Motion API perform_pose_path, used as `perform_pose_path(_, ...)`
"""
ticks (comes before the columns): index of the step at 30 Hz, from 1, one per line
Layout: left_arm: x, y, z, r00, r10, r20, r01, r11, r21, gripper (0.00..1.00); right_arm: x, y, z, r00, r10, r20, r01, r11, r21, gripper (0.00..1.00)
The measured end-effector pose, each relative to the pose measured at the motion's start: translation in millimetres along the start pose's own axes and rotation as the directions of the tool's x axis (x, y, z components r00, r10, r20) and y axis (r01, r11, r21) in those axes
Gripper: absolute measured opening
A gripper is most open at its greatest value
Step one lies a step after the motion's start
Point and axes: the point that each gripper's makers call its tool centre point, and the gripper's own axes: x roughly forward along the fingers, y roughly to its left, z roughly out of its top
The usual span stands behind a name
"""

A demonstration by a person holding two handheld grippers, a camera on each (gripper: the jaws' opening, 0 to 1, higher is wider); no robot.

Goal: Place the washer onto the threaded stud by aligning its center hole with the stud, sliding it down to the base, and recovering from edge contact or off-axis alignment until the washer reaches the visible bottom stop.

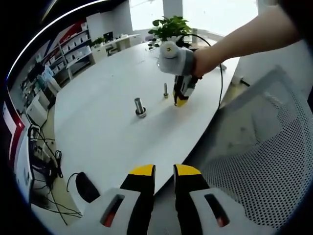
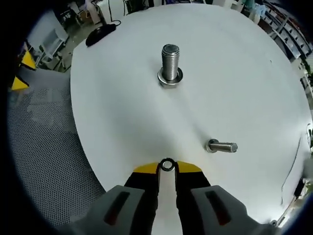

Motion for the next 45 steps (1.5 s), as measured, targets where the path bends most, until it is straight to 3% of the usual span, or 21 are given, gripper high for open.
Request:
perform_pose_path(13, -3, -0.9, 6.1, 0.999, -0.007, 0.037, 0.007, 1.0, -0.005, 0.13, -30, -17, -6.2, 1.0, -0.026, 0.008, 0.026, 1.0, 0.014, 0.14)
perform_pose_path(34, -7, 0.1, 14.2, 0.997, 0.006, 0.083, -0.006, 1.0, 0.007, 0.13, -83, -44, 26.2, 0.993, -0.114, 0.031, 0.116, 0.991, -0.069, 0.14)
perform_pose_path(42, -8, 1.2, 14.7, 0.996, 0.011, 0.086, -0.011, 1.0, -0.001, 0.13, -89, -52, 34.2, 0.989, -0.138, 0.045, 0.142, 0.986, -0.087, 0.14)
perform_pose_path(45, -9, 2.3, 15.0, 0.996, 0.016, 0.089, -0.016, 1.0, 0.0, 0.13, -90, -55, 36.0, 0.99, -0.136, 0.049, 0.139, 0.989, -0.058, 0.14)
